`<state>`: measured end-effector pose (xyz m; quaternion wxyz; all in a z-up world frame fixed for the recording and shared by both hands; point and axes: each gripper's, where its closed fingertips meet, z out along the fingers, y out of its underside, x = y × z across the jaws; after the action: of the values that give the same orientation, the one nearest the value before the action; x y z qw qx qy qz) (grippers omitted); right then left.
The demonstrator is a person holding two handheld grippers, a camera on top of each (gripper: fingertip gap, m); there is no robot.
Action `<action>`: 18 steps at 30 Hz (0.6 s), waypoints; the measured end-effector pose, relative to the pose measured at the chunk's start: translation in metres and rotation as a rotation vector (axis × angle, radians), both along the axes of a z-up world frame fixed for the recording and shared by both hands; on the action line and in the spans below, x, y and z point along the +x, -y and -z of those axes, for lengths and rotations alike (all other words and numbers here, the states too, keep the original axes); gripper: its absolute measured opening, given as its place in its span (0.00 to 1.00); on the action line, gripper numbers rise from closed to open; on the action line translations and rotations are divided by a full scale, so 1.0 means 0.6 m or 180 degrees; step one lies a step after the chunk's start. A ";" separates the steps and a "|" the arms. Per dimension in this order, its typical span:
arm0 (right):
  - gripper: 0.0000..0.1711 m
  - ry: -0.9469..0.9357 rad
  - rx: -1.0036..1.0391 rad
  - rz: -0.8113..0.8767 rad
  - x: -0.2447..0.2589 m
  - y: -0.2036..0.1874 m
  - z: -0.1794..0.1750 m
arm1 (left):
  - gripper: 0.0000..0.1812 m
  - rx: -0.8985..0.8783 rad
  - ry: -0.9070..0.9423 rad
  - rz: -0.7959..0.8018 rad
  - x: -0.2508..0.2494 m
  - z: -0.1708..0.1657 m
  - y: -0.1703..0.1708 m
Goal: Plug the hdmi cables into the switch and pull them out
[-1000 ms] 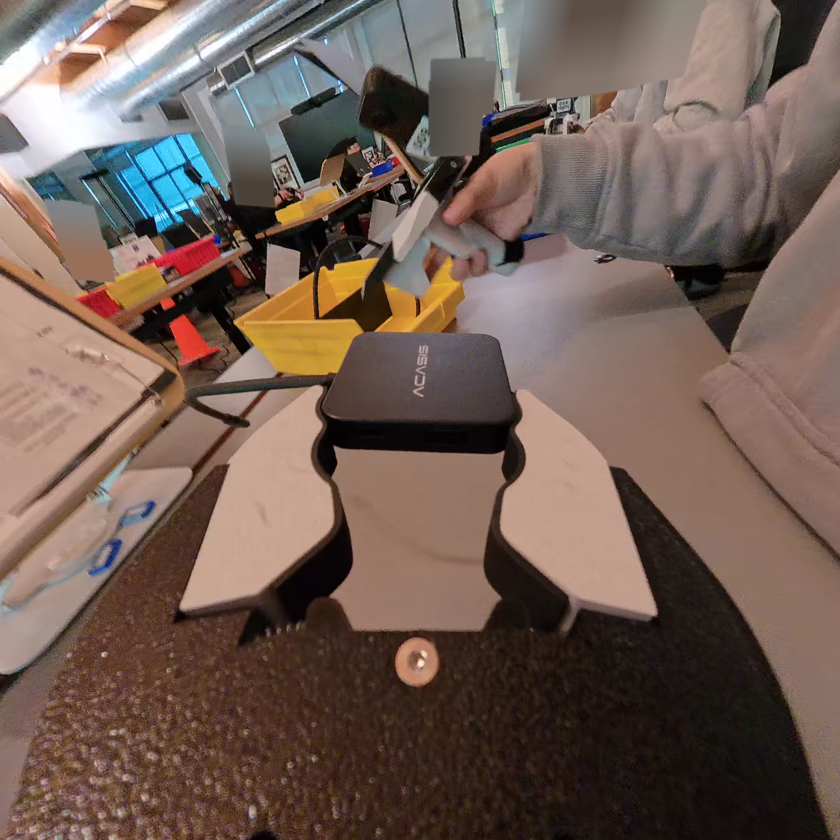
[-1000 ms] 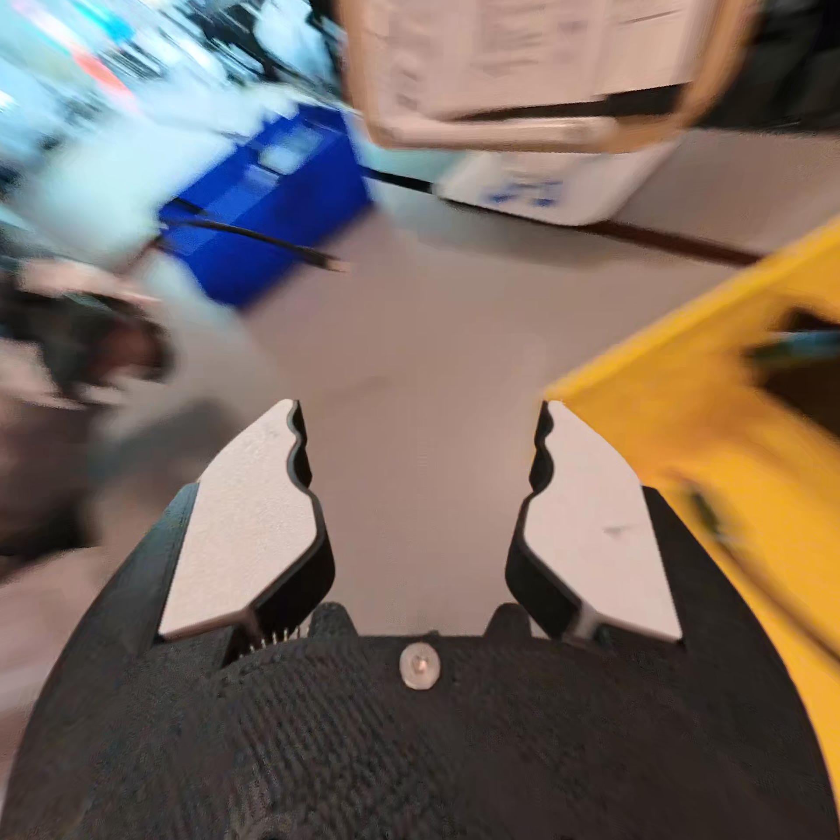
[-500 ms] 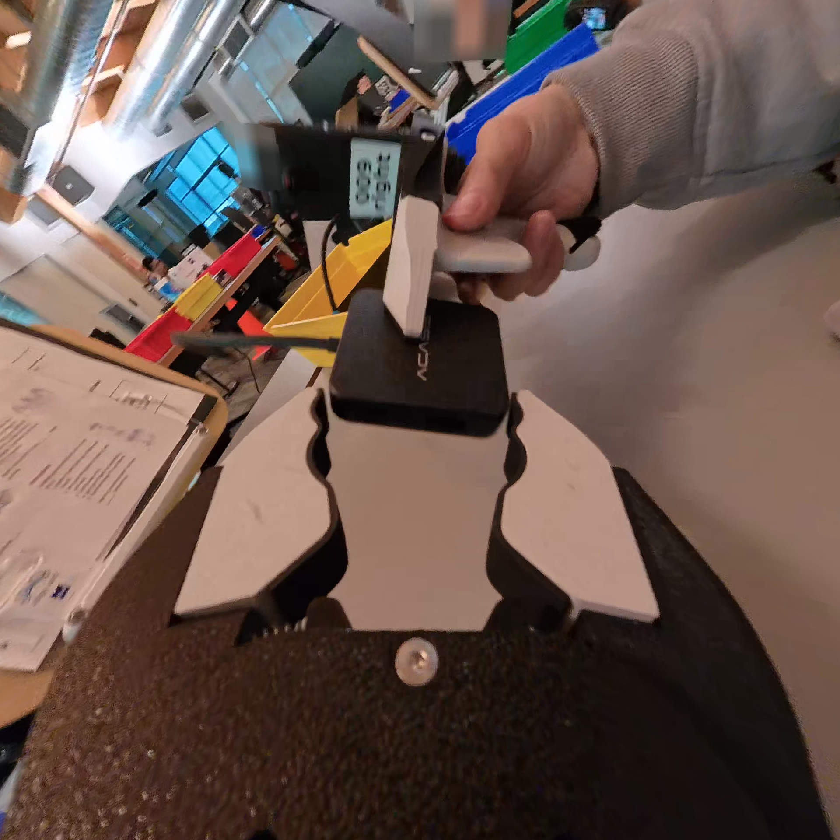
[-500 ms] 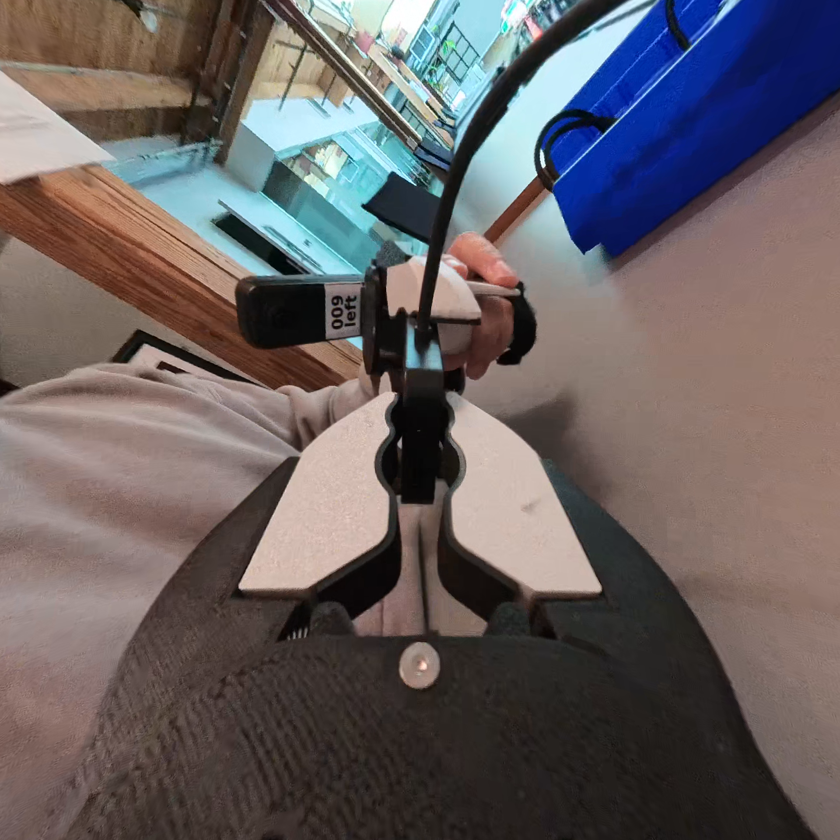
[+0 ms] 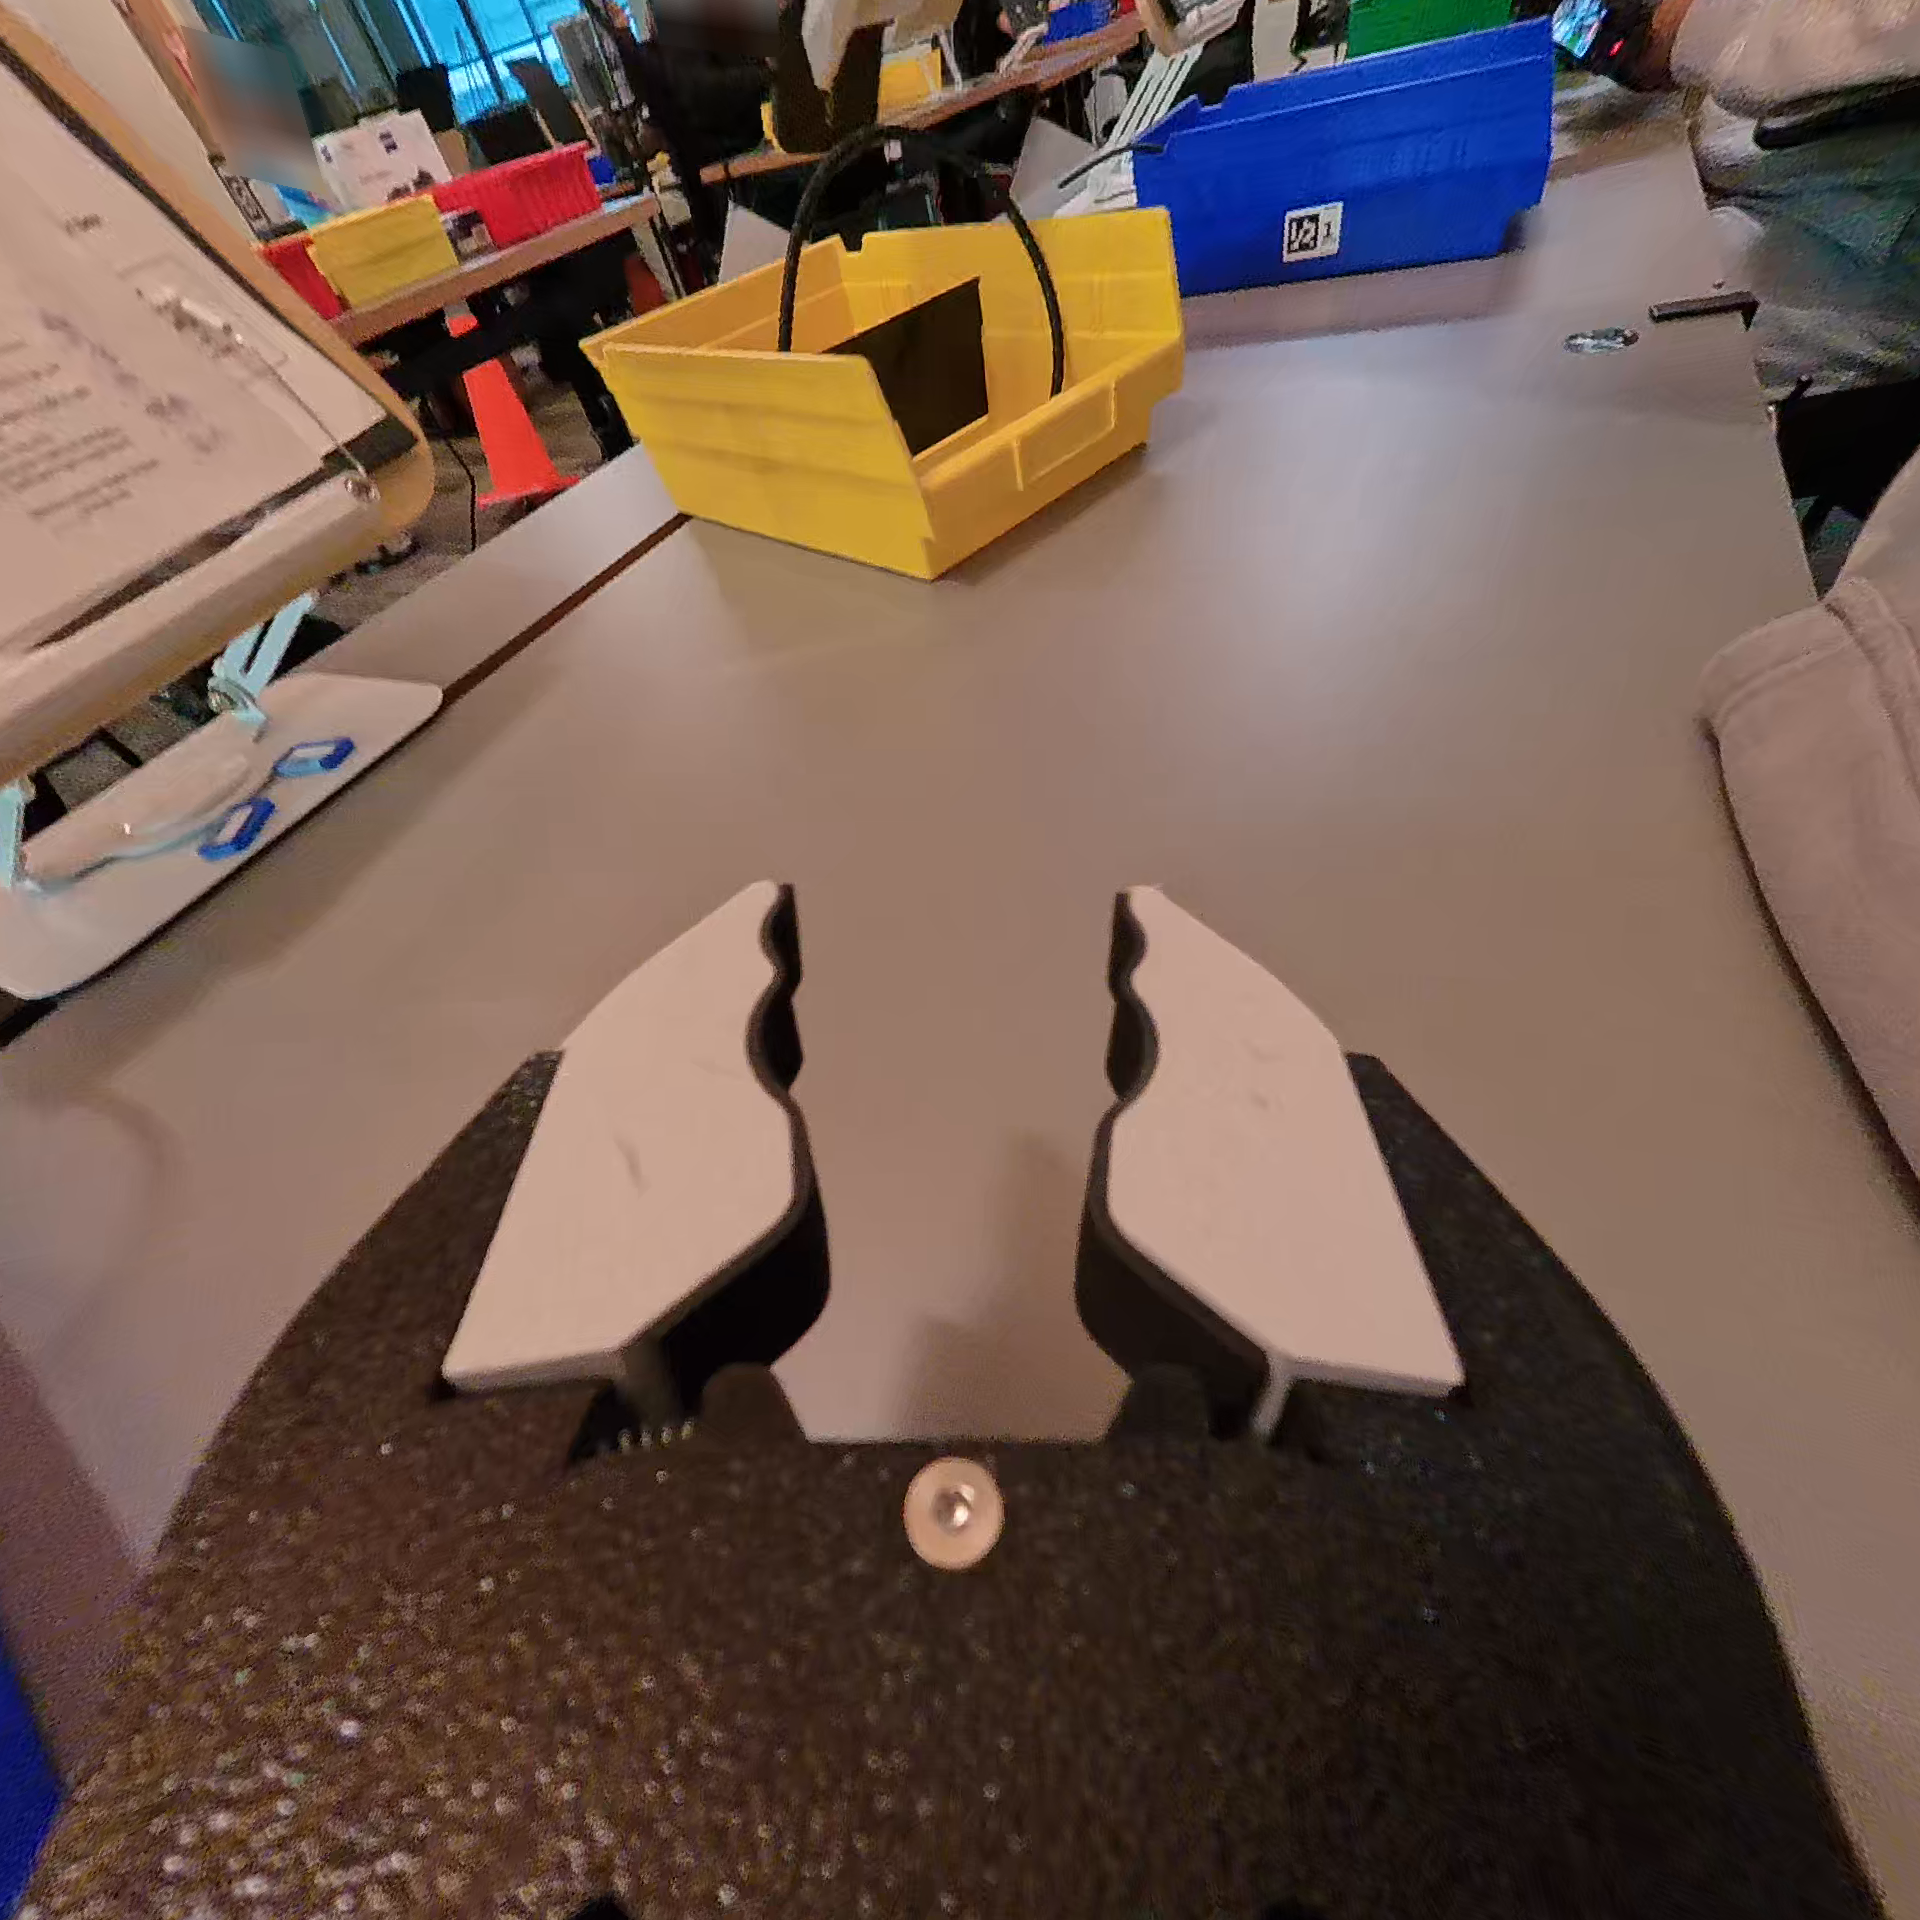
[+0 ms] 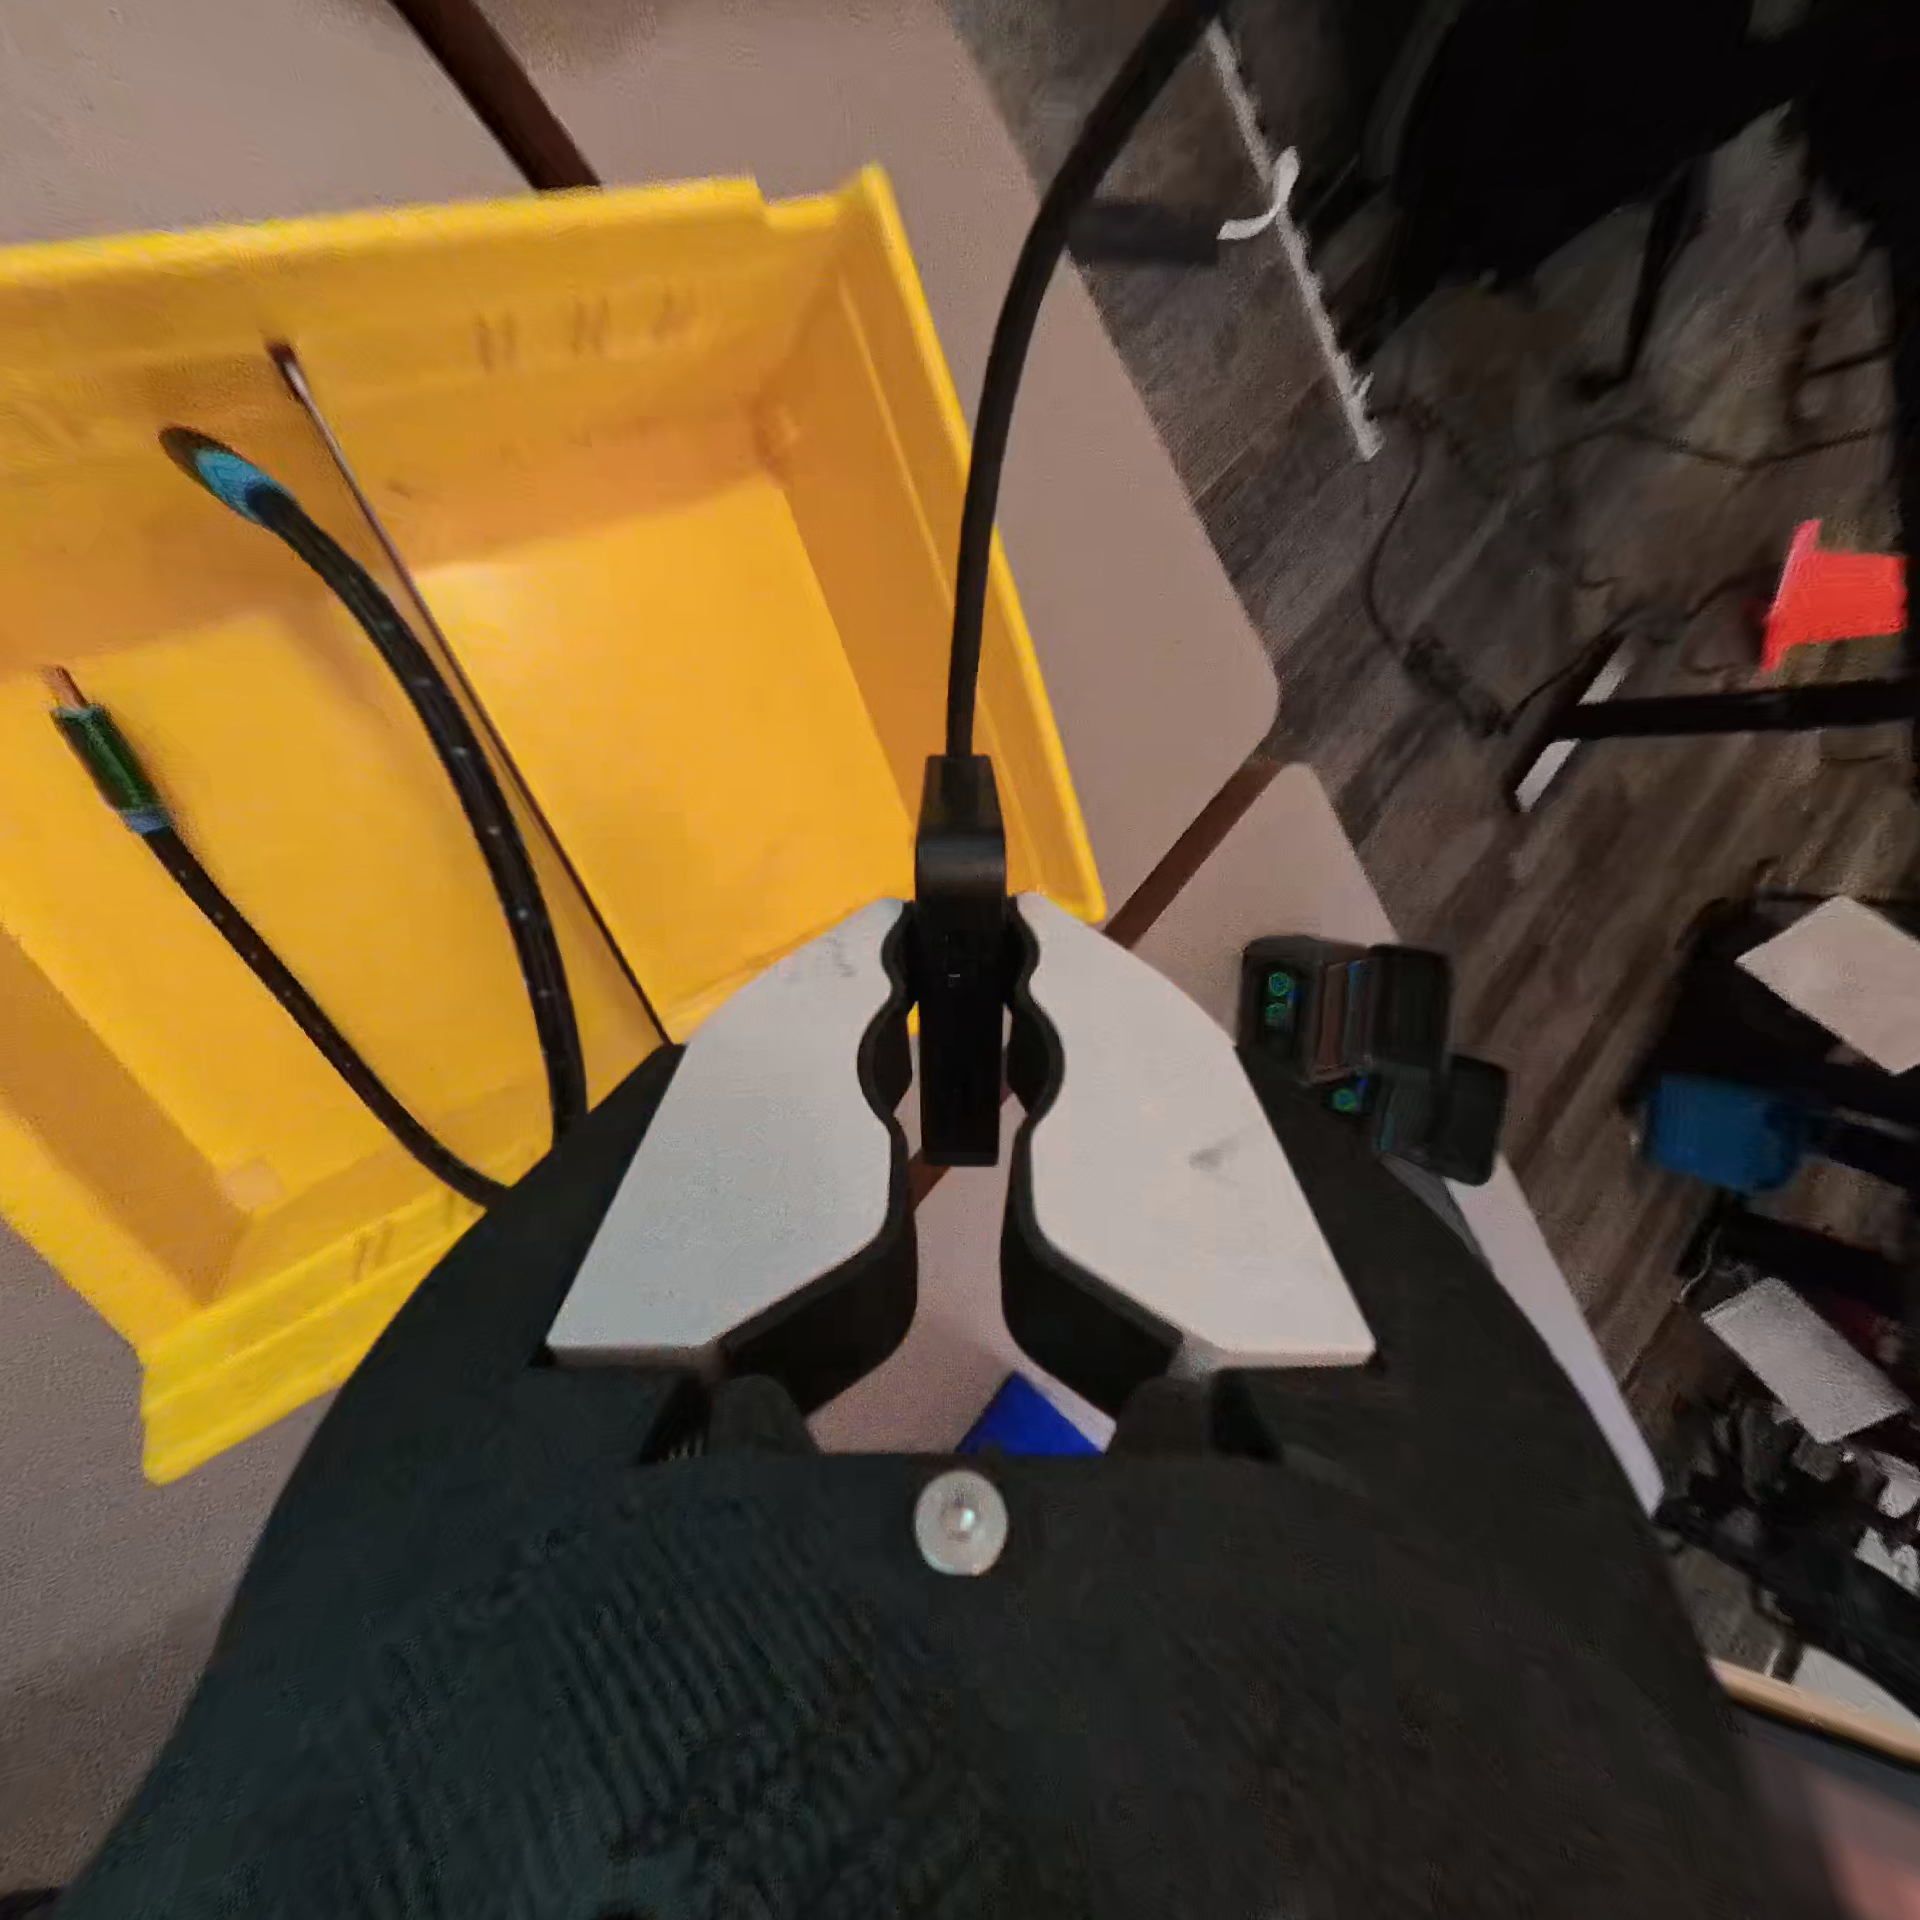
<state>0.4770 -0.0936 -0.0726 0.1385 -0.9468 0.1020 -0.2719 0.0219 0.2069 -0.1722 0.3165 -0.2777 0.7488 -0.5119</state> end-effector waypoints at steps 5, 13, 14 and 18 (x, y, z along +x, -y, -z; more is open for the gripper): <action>0.08 -0.0657 -0.0360 0.0073 0.017 0.008 0.112 | 0.22 -0.0006 -0.0203 -0.0175 -0.018 0.006 -0.035; 0.28 -0.0556 -0.0451 0.0049 0.029 0.000 0.145 | 0.29 -0.0245 -0.0239 -0.0577 -0.027 -0.017 -0.105; 0.32 -0.0407 -0.0362 0.0111 0.033 0.001 0.128 | 0.29 -0.0274 -0.0223 -0.0665 -0.026 -0.022 -0.115; 0.40 0.0293 0.0203 0.0274 0.013 -0.008 0.032 | 0.30 -0.0384 -0.0125 -0.1123 -0.015 -0.054 -0.177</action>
<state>0.4849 -0.0889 -0.0918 0.1614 -0.9232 0.1447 -0.3175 0.0130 0.3131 -0.1399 0.3695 -0.4331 0.6624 -0.4869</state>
